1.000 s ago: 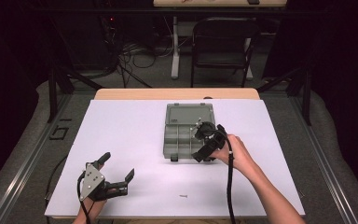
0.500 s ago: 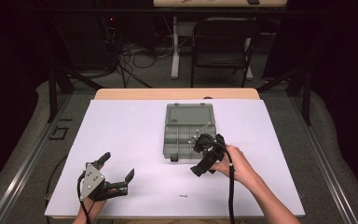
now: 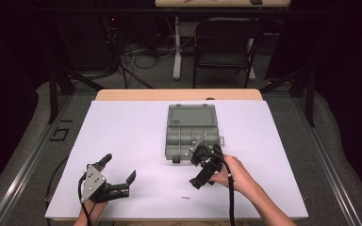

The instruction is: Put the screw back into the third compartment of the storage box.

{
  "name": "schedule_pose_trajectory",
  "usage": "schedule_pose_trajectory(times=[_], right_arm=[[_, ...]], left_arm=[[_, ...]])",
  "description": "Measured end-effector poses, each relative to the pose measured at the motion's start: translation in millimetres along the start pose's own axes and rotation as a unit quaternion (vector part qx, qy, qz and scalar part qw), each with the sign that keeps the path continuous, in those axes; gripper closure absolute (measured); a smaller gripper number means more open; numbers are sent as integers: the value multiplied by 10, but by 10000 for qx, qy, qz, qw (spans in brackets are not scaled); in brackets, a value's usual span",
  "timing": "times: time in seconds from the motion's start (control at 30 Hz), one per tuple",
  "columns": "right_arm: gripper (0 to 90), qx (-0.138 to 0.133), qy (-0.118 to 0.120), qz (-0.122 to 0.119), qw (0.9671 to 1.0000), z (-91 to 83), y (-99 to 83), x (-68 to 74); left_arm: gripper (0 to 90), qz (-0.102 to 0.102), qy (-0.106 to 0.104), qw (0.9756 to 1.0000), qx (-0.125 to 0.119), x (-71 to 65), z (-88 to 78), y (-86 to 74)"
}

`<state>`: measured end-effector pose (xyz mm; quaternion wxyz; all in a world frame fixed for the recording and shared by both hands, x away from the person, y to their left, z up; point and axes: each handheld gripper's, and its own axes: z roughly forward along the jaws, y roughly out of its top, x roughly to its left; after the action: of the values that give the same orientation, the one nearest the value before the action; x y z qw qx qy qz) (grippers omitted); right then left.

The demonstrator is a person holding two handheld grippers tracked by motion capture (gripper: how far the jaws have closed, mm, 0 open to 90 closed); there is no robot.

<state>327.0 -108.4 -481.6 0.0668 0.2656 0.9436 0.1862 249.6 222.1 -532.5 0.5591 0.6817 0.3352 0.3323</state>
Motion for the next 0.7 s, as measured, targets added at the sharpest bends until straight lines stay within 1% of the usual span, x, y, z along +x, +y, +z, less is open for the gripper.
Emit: schedule_pose_trajectory(times=[0.1,0.13,0.17,0.3,0.43,0.5,0.7], right_arm=[[0,25,41,-65,10000,51,-3,43],[0,-6,47,-67,10000,78,-6,62],[0,59,96,-106,9999,94,-4,71],[0,105,126,-200,9997,164,-1,118],[0,179,176,-233,9994,217,0,178],[0,163,205,-317,9992,245,2,206],[0,368,217,-533,9977,342,12,288]], left_arm=[[1,19,-8,10000,4,0,1,1],[1,21,-8,10000,6,0,1,0],[1,24,-7,10000,8,0,2,0],[1,-3,-8,10000,3,-1,1,0],[0,-1,-5,10000,0,-1,0,0],[0,22,-11,10000,6,0,0,1],[1,2,-14,10000,6,-1,-2,1]])
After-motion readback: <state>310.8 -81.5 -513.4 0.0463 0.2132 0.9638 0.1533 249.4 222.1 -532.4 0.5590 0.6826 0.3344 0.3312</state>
